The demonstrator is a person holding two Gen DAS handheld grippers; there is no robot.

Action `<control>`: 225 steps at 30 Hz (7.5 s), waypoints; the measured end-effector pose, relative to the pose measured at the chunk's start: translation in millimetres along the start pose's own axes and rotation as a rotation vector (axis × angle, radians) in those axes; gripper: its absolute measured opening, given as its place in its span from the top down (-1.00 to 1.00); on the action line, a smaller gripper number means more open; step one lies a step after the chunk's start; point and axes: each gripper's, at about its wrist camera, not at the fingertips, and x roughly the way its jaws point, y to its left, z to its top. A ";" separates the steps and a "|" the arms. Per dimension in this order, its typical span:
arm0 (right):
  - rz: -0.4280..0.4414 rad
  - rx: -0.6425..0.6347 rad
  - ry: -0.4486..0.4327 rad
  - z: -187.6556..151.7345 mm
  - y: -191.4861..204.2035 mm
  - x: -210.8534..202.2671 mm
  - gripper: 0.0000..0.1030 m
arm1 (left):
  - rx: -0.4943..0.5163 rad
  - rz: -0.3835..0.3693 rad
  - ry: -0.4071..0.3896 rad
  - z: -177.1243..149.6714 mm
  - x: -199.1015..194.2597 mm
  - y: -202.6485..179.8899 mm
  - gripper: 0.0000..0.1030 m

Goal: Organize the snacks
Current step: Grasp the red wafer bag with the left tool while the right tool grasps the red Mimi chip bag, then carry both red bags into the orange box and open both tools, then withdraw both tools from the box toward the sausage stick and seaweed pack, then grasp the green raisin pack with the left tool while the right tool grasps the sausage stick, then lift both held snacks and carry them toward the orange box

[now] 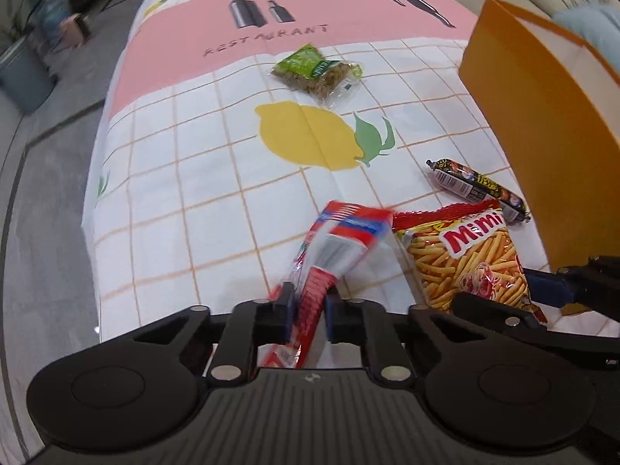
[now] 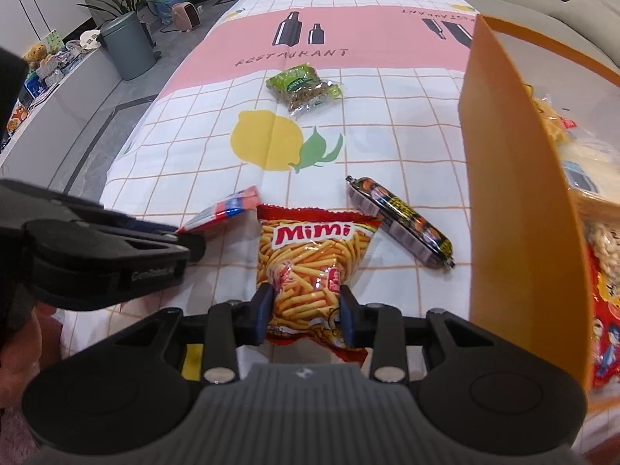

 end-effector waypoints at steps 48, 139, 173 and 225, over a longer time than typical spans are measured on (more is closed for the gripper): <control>-0.119 0.102 -0.007 5.2 -197.2 -129.3 0.36 | 0.210 -0.324 0.063 98.6 -56.5 -242.9 0.86; -0.179 -0.231 -0.311 8.5 9.8 -82.6 -0.09 | 0.117 -0.017 -0.183 16.0 -88.9 -23.2 -0.02; -0.068 -0.333 0.380 96.1 -23.2 75.3 0.38 | 0.219 -0.119 -0.097 101.2 19.6 3.1 -0.06; -0.041 -0.049 0.255 149.4 -39.5 99.7 0.60 | -0.182 0.000 -0.013 146.6 78.4 12.7 0.23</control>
